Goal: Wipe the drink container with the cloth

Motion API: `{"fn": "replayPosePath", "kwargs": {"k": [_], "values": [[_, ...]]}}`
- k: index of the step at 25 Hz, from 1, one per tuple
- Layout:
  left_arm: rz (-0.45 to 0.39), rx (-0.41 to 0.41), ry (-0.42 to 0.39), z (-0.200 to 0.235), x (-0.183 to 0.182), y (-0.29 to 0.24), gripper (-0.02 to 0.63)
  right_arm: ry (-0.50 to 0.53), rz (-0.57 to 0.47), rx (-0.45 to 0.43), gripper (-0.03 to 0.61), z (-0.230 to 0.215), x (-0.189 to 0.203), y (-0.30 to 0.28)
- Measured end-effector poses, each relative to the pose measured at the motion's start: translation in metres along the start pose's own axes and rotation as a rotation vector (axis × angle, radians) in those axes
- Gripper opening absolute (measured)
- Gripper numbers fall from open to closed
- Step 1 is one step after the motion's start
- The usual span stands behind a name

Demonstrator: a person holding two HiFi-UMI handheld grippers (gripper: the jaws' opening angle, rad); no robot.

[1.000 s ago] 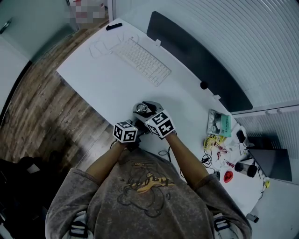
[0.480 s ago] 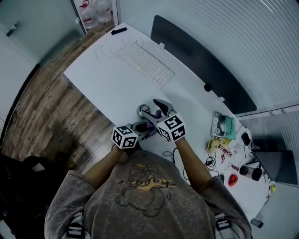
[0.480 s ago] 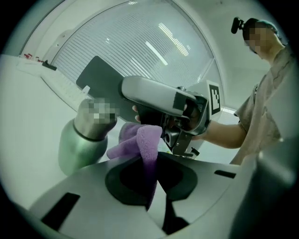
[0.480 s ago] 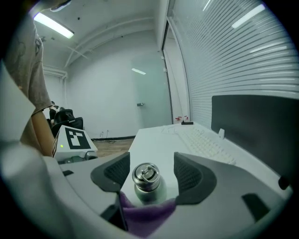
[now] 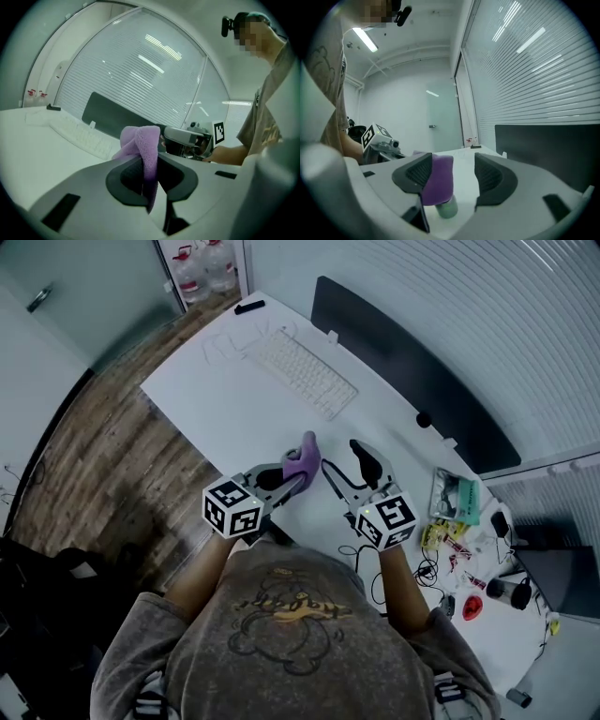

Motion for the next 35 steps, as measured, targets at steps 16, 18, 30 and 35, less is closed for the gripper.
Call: {"fn": "replayPosePath", "kwargs": {"k": [16, 18, 30, 35], "values": [[-0.232, -0.319, -0.121, -0.005, -0.015, 0.064, 0.052, -0.029, -0.081, 0.041, 0.233, 0.024, 0.02, 0.02], [-0.247, -0.353, -0.126, -0.002, -0.01, 0.068, 0.052, -0.033, -0.08, 0.049, 0.218, 0.025, 0.024, 0.019], [-0.259, -0.465, -0.126, 0.011, 0.019, 0.075, 0.052, -0.066, -0.059, 0.143, 0.05, 0.024, 0.044, 0.012], [-0.258, -0.488, -0.101, 0.017, 0.032, 0.074, 0.052, -0.091, -0.038, 0.152, 0.006, 0.022, 0.056, 0.009]]}}
Point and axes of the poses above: the fingertips, and each gripper's own axes: y backward along the fingers, z to its left, x out of its underside, the point moved 8 cm from there along y, backward along the fingers, and after that the axes turned 8 degrees about z, right-handed, at the moved point
